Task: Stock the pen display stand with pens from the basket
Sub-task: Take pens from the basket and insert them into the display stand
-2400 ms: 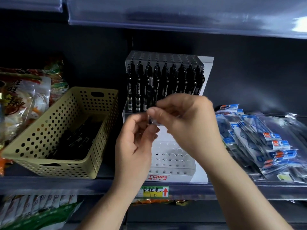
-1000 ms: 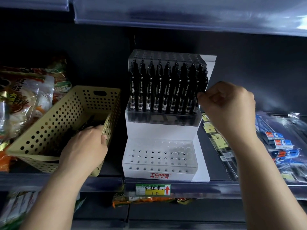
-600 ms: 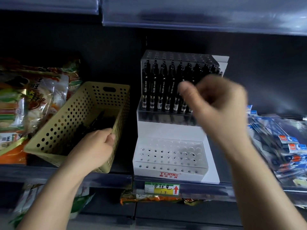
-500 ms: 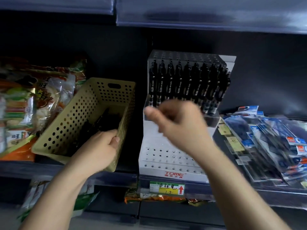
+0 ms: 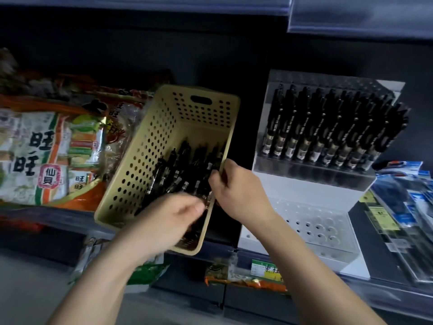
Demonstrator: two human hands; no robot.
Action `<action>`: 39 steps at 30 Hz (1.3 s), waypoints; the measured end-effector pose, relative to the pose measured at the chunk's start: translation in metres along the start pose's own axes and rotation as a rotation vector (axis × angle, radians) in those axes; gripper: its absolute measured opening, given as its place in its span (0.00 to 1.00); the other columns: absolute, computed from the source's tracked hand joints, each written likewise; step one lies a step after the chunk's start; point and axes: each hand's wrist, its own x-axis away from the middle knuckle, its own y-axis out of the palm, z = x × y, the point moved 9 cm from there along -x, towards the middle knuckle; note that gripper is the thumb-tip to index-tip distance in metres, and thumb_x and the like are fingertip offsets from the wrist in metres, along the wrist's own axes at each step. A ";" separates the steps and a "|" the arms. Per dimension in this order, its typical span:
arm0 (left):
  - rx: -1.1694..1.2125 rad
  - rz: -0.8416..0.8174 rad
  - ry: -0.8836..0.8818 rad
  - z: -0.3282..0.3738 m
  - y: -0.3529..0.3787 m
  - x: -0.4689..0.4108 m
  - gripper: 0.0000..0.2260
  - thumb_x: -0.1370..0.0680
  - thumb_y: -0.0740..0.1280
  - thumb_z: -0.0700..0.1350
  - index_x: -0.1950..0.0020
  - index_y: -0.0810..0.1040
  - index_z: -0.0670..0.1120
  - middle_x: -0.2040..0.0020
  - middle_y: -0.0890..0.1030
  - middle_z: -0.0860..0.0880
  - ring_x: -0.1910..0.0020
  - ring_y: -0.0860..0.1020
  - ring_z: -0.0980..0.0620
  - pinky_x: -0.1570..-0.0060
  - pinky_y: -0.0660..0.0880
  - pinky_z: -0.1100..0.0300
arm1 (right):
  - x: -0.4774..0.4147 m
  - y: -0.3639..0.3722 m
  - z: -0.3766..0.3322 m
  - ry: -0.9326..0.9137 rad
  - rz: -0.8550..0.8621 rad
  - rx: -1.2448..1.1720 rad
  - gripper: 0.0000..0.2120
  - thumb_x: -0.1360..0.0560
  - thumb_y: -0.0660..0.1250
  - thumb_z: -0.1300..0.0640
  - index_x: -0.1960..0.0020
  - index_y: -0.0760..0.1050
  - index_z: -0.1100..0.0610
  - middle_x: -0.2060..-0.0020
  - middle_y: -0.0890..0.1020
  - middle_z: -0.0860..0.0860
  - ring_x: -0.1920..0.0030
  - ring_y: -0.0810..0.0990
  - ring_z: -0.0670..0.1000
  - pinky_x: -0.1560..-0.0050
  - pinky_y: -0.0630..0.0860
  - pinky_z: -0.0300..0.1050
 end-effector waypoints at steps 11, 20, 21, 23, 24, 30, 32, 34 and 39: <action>-0.311 0.315 -0.391 -0.048 -0.036 -0.084 0.50 0.33 0.72 0.62 0.22 0.44 0.49 0.25 0.54 0.41 0.27 0.57 0.40 0.34 0.64 0.44 | 0.005 -0.002 -0.009 -0.098 0.029 0.026 0.14 0.22 0.58 0.51 0.63 0.59 0.55 0.72 0.68 0.50 0.67 0.68 0.57 0.66 0.59 0.49; 0.207 0.268 -0.295 -0.061 -0.020 -0.084 0.11 0.30 0.73 0.50 0.50 0.81 0.49 0.55 0.82 0.47 0.55 0.80 0.47 0.49 0.77 0.51 | 0.007 -0.001 -0.010 -0.105 0.035 -0.003 0.13 0.21 0.58 0.51 0.61 0.62 0.56 0.73 0.68 0.49 0.68 0.68 0.56 0.68 0.58 0.48; 0.253 0.284 -0.284 -0.062 -0.022 -0.084 0.11 0.30 0.74 0.50 0.50 0.81 0.49 0.55 0.83 0.47 0.54 0.80 0.47 0.49 0.77 0.52 | 0.007 -0.001 -0.010 -0.103 0.035 -0.008 0.13 0.21 0.58 0.51 0.62 0.62 0.56 0.73 0.68 0.49 0.68 0.68 0.55 0.68 0.58 0.47; 0.325 0.354 -0.260 -0.064 -0.030 -0.085 0.11 0.31 0.75 0.49 0.50 0.81 0.50 0.55 0.83 0.48 0.54 0.80 0.48 0.53 0.76 0.55 | 0.007 -0.001 -0.009 -0.096 0.041 -0.018 0.14 0.21 0.58 0.51 0.63 0.61 0.55 0.73 0.68 0.49 0.68 0.68 0.55 0.68 0.58 0.47; 0.361 0.400 -0.248 -0.065 -0.035 -0.085 0.11 0.30 0.74 0.47 0.49 0.81 0.50 0.54 0.83 0.49 0.54 0.80 0.48 0.56 0.75 0.57 | 0.007 -0.002 -0.008 -0.093 0.047 -0.020 0.14 0.21 0.58 0.51 0.63 0.60 0.55 0.73 0.68 0.49 0.68 0.68 0.55 0.68 0.58 0.47; 0.547 0.579 -0.118 -0.055 -0.058 -0.081 0.13 0.29 0.73 0.41 0.46 0.79 0.48 0.52 0.83 0.49 0.51 0.81 0.49 0.44 0.75 0.50 | 0.004 -0.002 -0.005 -0.071 0.077 -0.057 0.13 0.21 0.58 0.51 0.60 0.65 0.57 0.70 0.74 0.52 0.67 0.73 0.57 0.67 0.68 0.50; 0.624 0.626 -0.067 -0.049 -0.063 -0.079 0.11 0.29 0.73 0.39 0.48 0.79 0.45 0.56 0.83 0.50 0.58 0.82 0.51 0.42 0.75 0.47 | 0.003 -0.002 -0.005 -0.074 0.102 -0.058 0.12 0.22 0.59 0.50 0.59 0.66 0.57 0.68 0.76 0.54 0.65 0.75 0.58 0.66 0.70 0.50; 0.700 0.648 -0.026 -0.044 -0.067 -0.078 0.09 0.29 0.73 0.39 0.50 0.80 0.43 0.61 0.84 0.50 0.62 0.83 0.52 0.42 0.75 0.43 | 0.003 0.000 -0.005 -0.090 0.104 -0.042 0.09 0.23 0.60 0.51 0.56 0.65 0.56 0.68 0.76 0.53 0.66 0.74 0.57 0.67 0.69 0.48; 0.800 0.673 0.001 -0.037 -0.078 -0.076 0.07 0.30 0.74 0.39 0.56 0.82 0.50 0.53 0.84 0.52 0.46 0.80 0.50 0.38 0.71 0.41 | 0.002 0.006 0.001 -0.054 0.077 -0.030 0.09 0.24 0.61 0.52 0.50 0.65 0.55 0.67 0.73 0.49 0.65 0.72 0.54 0.66 0.63 0.43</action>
